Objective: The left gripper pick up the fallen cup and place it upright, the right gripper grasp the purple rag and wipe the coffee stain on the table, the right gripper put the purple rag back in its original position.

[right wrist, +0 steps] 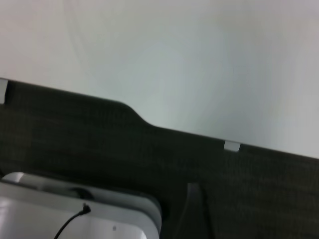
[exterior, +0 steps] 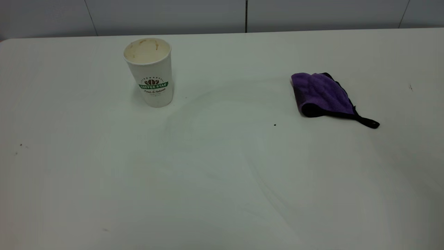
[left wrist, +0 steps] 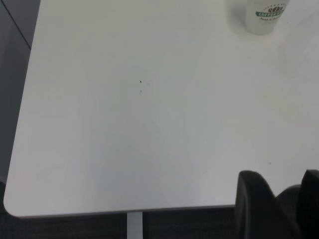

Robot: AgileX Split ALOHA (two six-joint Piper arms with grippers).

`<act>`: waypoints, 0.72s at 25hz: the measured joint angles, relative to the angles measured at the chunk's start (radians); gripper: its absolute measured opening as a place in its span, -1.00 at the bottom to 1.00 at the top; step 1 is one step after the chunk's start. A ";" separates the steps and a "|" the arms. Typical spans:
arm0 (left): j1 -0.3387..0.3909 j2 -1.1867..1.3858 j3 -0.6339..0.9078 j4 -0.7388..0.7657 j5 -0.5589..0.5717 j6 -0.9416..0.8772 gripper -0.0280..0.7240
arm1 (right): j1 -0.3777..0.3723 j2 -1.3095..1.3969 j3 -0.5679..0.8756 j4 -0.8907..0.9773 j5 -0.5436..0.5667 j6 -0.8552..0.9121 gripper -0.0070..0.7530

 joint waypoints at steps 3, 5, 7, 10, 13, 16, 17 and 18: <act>0.000 0.000 0.000 0.000 0.000 0.000 -0.29 | 0.000 -0.094 0.062 -0.002 -0.034 0.003 0.83; 0.000 0.000 0.000 0.000 0.000 0.000 -0.29 | 0.000 -0.146 0.077 -0.012 -0.035 0.010 0.82; 0.000 0.000 0.000 0.000 0.000 0.000 -0.29 | 0.000 -0.188 0.080 -0.017 -0.036 0.017 0.81; 0.000 0.000 0.000 0.000 0.000 0.000 -0.29 | 0.000 -0.223 0.080 -0.021 -0.037 0.021 0.81; 0.000 0.000 0.000 0.000 0.000 0.000 -0.29 | 0.000 -0.225 0.080 -0.022 -0.036 0.021 0.79; 0.000 0.000 0.000 0.000 0.000 0.000 -0.29 | 0.000 -0.225 0.080 -0.025 -0.036 0.021 0.78; 0.000 0.000 0.000 0.000 0.000 0.000 -0.29 | 0.000 -0.229 0.080 -0.028 -0.037 0.023 0.77; 0.000 0.000 0.000 0.000 0.000 0.000 -0.29 | -0.002 -0.238 0.080 -0.028 -0.037 0.024 0.76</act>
